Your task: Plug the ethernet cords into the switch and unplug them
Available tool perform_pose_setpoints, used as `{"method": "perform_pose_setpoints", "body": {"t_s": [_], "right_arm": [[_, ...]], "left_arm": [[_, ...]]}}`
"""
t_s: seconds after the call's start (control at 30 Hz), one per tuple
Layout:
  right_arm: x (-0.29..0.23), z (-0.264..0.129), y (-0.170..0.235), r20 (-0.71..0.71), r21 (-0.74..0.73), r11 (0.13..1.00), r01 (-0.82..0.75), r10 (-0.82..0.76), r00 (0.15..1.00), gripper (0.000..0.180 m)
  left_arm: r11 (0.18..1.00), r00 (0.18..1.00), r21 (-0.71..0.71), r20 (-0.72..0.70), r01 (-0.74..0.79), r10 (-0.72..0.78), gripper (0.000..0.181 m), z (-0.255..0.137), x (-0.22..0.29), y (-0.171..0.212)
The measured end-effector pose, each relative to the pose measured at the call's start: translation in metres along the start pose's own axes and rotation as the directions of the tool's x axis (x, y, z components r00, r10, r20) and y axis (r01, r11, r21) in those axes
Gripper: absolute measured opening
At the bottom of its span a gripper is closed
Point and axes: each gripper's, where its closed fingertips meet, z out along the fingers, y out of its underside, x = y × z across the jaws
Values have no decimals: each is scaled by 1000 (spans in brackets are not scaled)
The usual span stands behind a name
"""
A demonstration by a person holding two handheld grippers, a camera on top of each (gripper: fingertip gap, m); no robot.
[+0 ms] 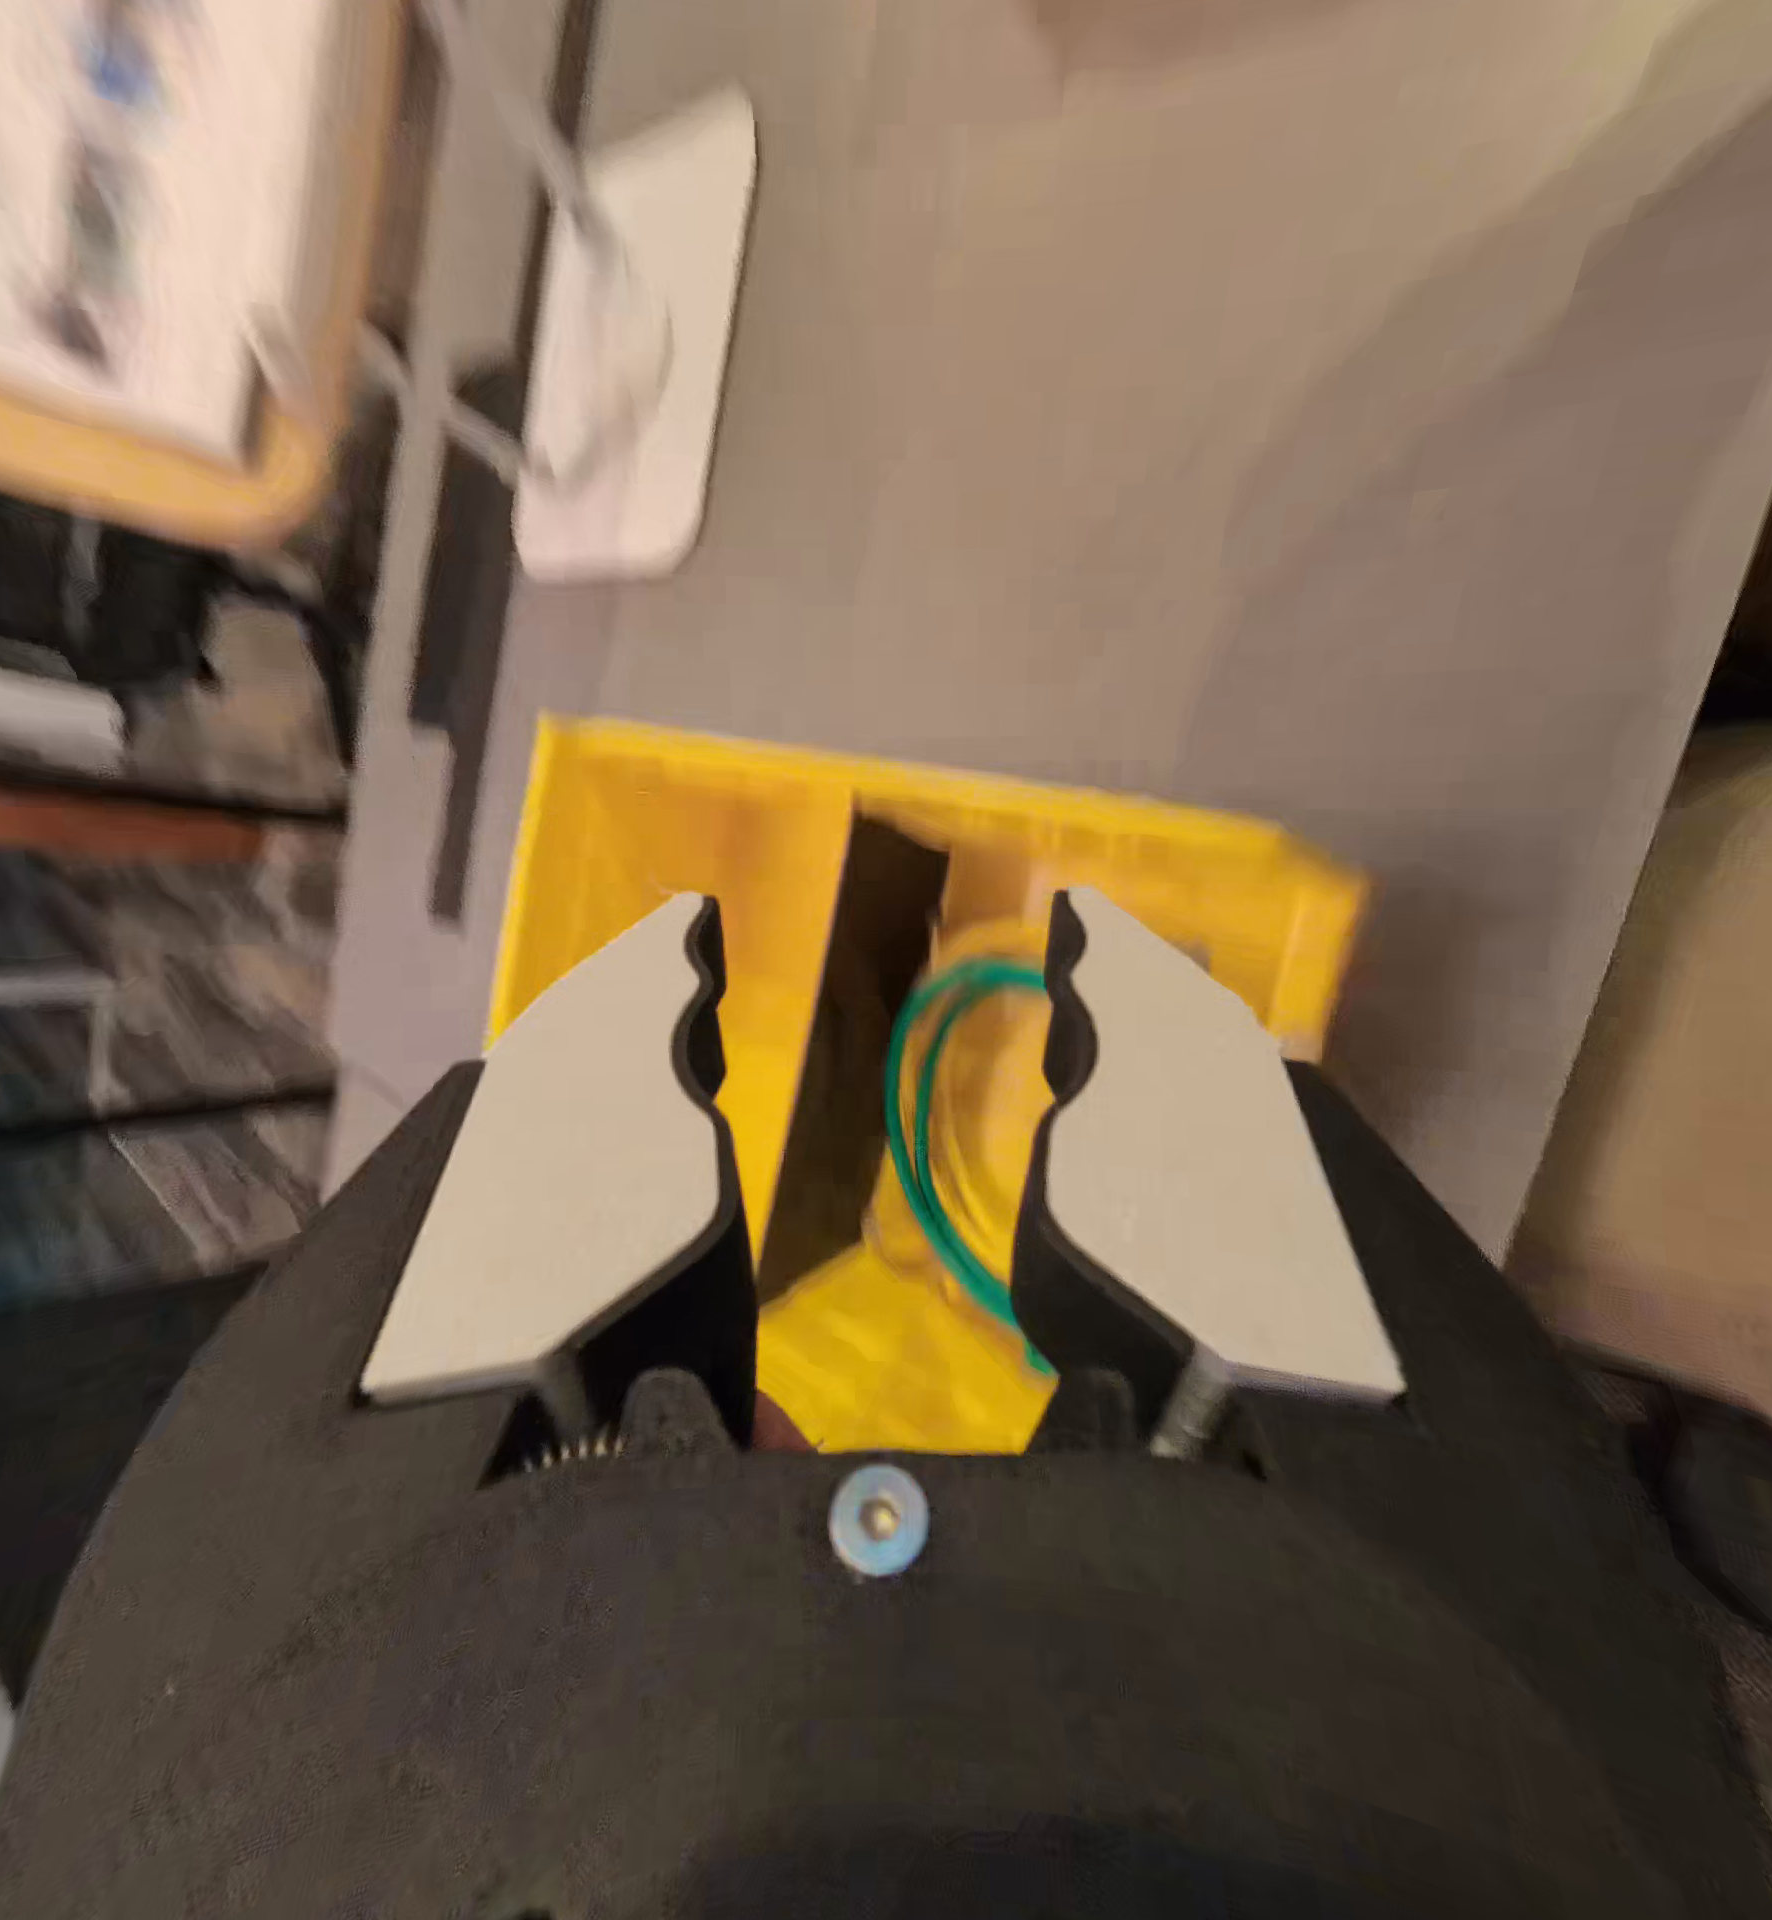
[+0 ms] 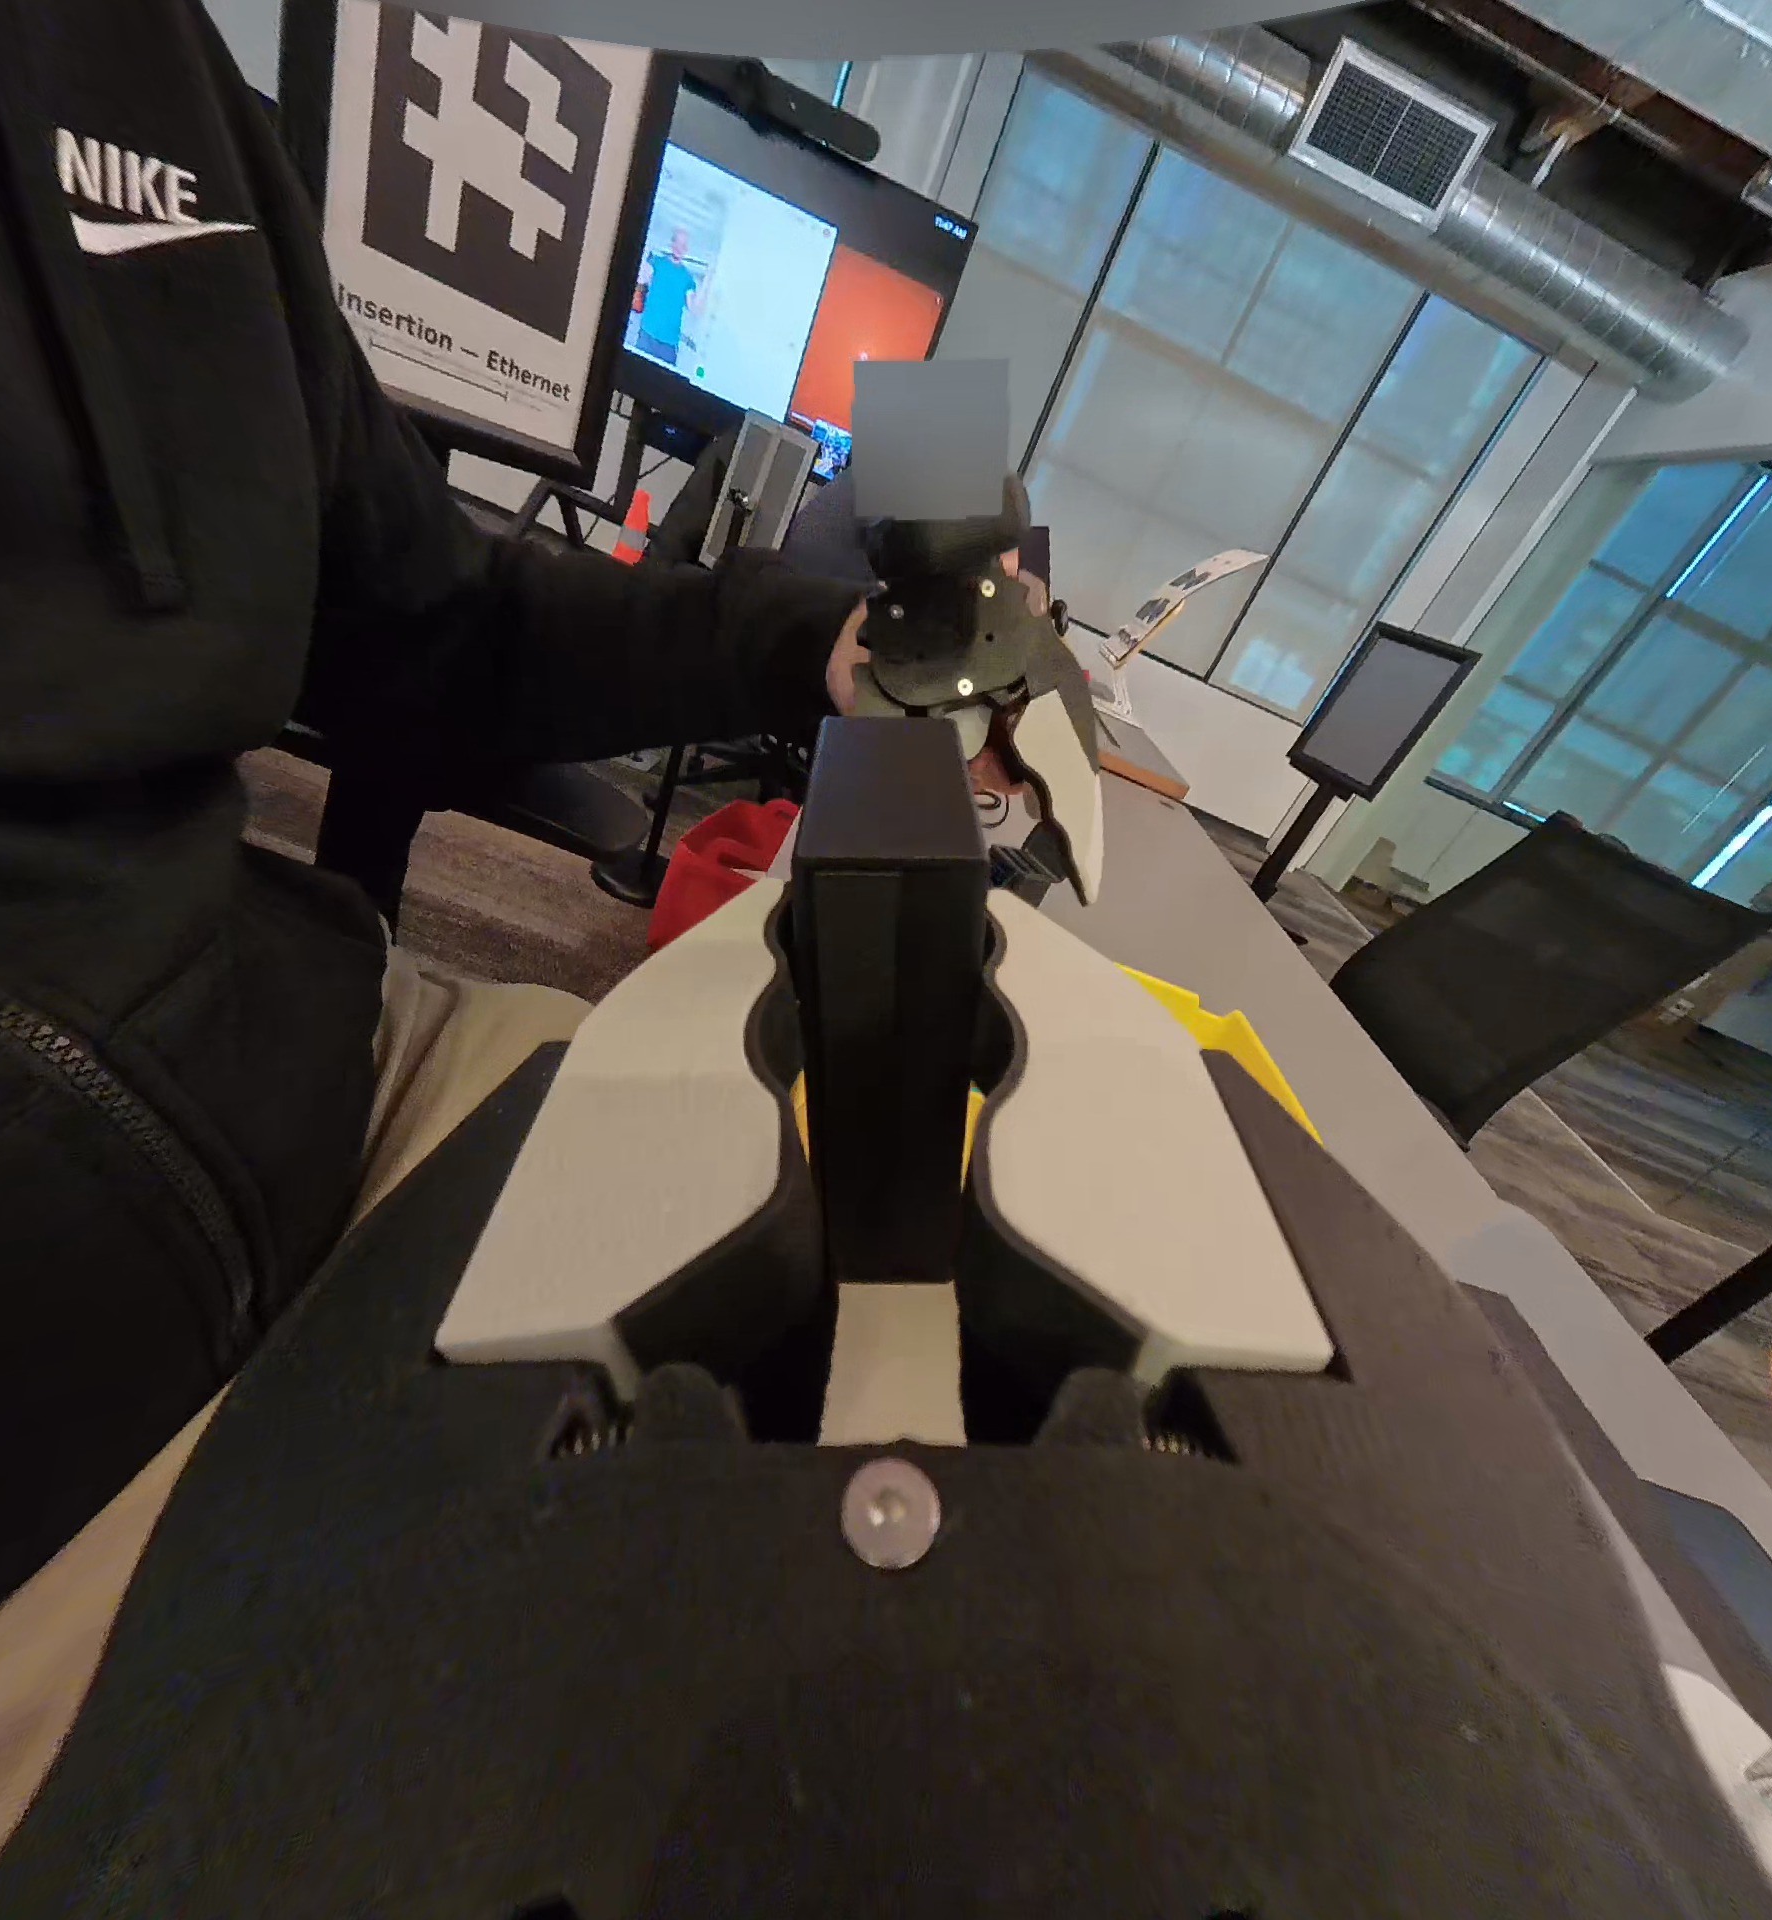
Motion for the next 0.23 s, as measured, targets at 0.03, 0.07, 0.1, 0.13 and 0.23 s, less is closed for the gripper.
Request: {"method": "perform_pose_setpoints", "body": {"t_s": [0.03, 0.07, 0.1, 0.13, 0.23], "right_arm": [[0, 1, 2, 0, -2, 1000, -6, 6, 1000, 28], [1, 2, 4, -1, -4, 1000, -11, 11, 1000, 28], [1, 3, 6, -2, -9, 1000, -17, 17, 1000, 28], [2, 3, 8, -5, -15, 1000, -21, 21, 1000, 28], [1, 5, 13, -7, -37, 999, -22, 21, 1000, 27]], "left_arm": [[997, 999, -71, -34, 30, -33, 58, 2, 3, 26], [990, 995, -130, -81, 55, -66, 55, 5, 10, 48], [982, 989, -176, -115, 75, -96, 54, 8, 18, 65], [973, 976, -211, -174, 92, -130, 54, 12, 31, 77], [953, 922, -286, -332, 104, -200, 53, 25, 72, 93]]}}
